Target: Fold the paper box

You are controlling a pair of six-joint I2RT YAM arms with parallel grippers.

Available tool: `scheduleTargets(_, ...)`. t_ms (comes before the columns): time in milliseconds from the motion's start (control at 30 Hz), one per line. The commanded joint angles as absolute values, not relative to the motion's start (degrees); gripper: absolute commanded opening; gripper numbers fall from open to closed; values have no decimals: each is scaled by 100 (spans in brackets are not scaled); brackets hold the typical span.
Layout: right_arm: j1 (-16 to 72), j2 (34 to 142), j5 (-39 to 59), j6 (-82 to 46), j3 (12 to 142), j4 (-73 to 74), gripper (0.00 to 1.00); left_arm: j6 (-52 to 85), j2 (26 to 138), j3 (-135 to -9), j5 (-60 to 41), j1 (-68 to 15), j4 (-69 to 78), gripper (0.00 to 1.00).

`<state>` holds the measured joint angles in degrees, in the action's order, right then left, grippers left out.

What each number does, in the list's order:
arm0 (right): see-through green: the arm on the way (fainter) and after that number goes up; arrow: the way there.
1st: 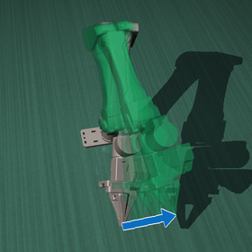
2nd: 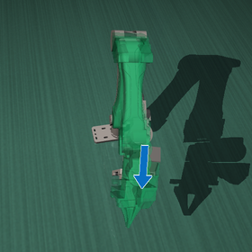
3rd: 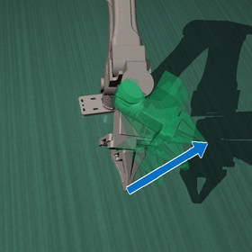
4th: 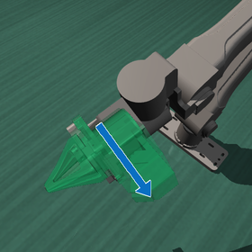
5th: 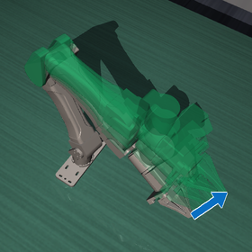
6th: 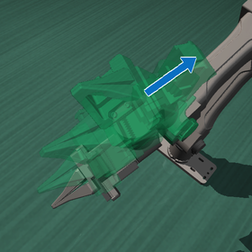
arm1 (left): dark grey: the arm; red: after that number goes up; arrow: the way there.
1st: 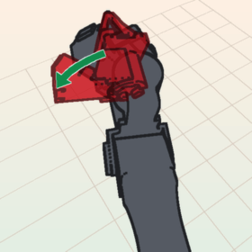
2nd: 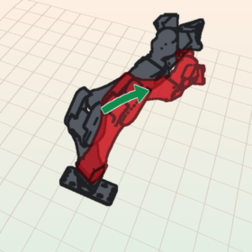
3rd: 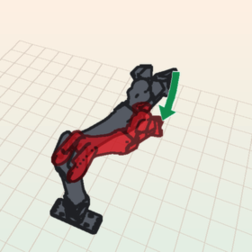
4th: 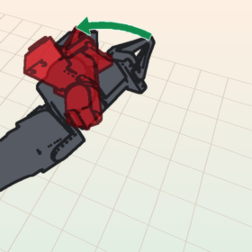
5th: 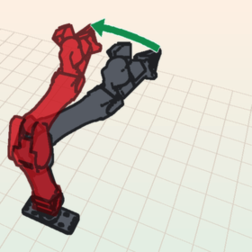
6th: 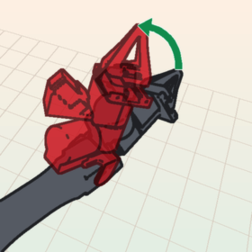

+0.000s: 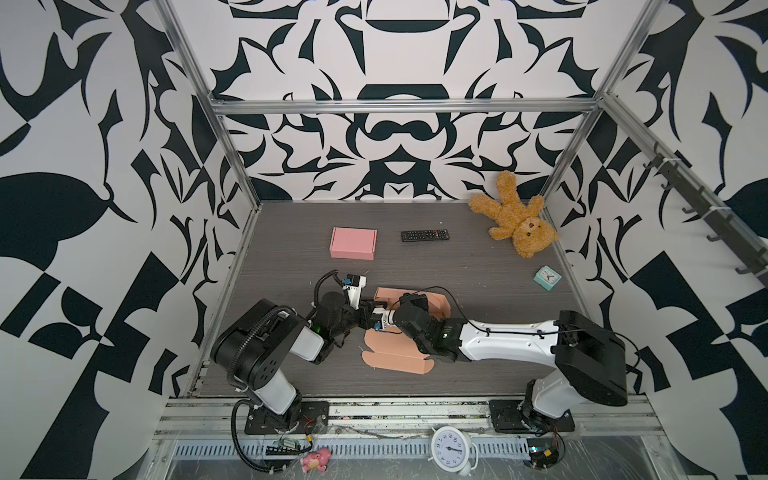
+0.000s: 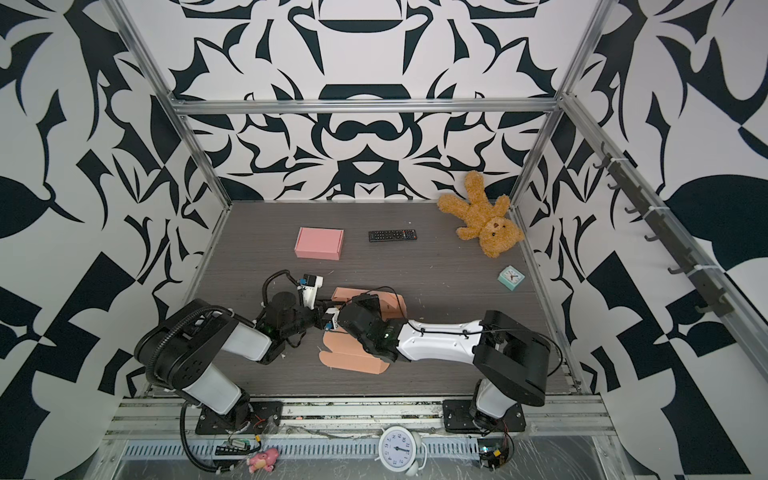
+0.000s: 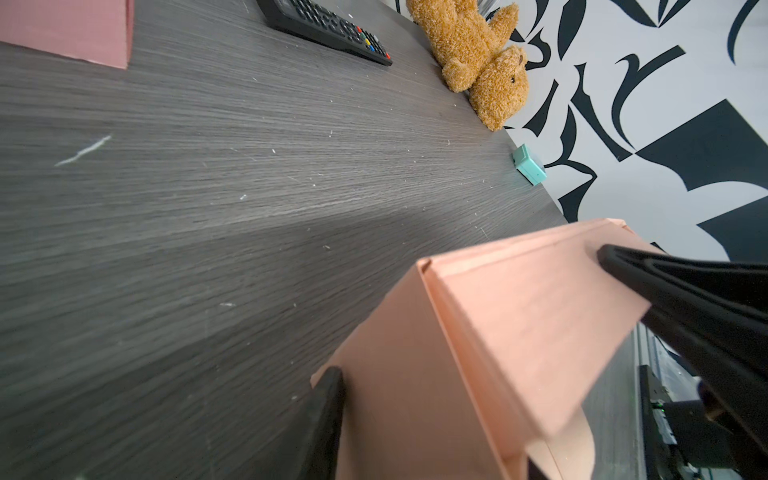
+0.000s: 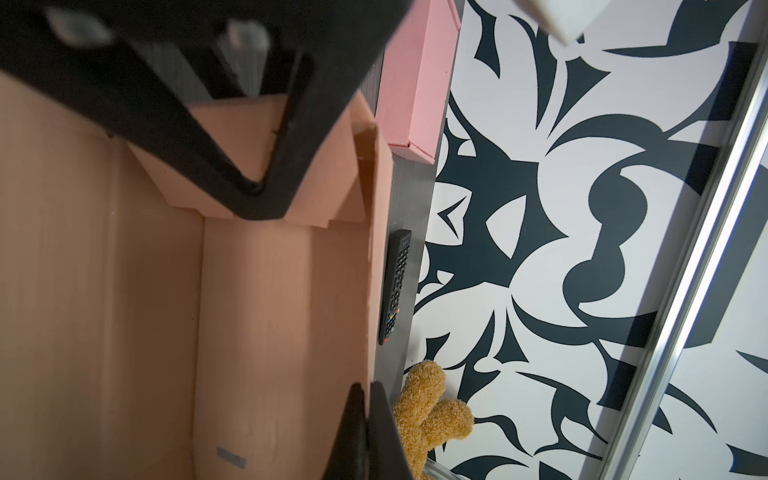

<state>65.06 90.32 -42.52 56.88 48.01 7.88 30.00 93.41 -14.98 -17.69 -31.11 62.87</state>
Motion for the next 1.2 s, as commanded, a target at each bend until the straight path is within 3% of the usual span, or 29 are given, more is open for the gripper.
scheduleTargets(0, 6643, 9038, -4250, 5474, 4822, 731, 0, 2766, 9295, -1389, -1290, -3210, 6460, 42)
scheduleTargets(333, 6870, 9123, -4321, 5156, 4918, 548, 8, 2489, 9001, -1263, -852, -3392, 6334, 32)
scheduleTargets(633, 7078, 8917, -3994, 4436, 4919, 364, 23, 2101, 8431, -1249, -332, -3604, 5674, 22)
scheduleTargets(967, 7096, 7557, -2863, 2848, 4666, -98, 45, 1943, 8570, -1283, -41, -3801, 5661, 21)
scheduleTargets(1167, 7096, 6693, -2333, 1675, 4661, -269, 49, 1876, 8531, -1250, 85, -3858, 5616, 21)
